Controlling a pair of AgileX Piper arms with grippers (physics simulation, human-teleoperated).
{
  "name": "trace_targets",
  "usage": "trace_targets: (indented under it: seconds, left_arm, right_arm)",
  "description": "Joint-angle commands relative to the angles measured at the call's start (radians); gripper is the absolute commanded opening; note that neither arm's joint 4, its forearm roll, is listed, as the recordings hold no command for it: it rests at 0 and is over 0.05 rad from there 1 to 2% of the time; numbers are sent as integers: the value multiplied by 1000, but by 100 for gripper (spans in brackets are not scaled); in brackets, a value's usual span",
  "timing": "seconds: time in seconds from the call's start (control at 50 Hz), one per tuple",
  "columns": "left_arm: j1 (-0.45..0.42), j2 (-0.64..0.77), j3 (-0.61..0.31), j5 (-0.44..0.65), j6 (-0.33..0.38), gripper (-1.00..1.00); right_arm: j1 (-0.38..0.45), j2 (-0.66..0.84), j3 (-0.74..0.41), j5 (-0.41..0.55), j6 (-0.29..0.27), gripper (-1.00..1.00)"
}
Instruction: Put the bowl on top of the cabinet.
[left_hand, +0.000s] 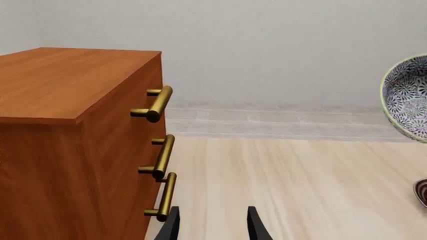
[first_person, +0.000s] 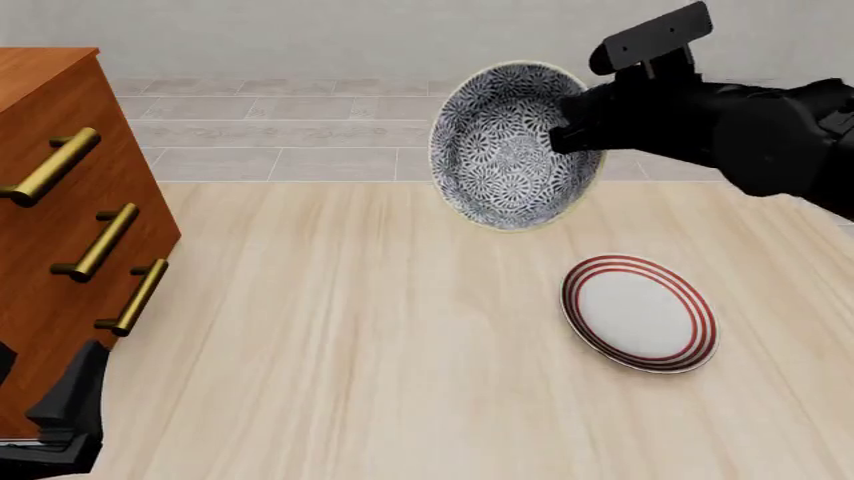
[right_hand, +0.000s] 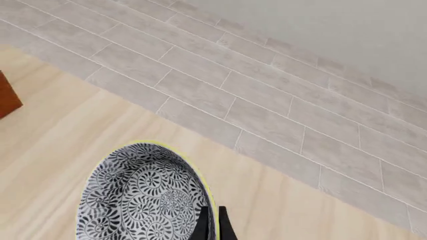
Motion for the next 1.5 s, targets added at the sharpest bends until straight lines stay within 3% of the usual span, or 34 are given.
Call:
trace_targets:
  seconds: [0.02, 1.26, 1.48, 1.5]
  left_arm:
    - [-1, 0, 0, -2, -2, 100]
    - [-9, -17, 0, 24, -24, 100]
    - [-19, 54, 1, -40, -49, 100]
    - [-18, 53, 1, -42, -84, 100]
  right_arm:
    - [61, 26, -10, -15, 10, -100]
    - [272, 219, -147, -67, -59, -100]
    - [278, 215, -132, -80, -59, -100]
    - [279, 215, -127, -82, -60, -100]
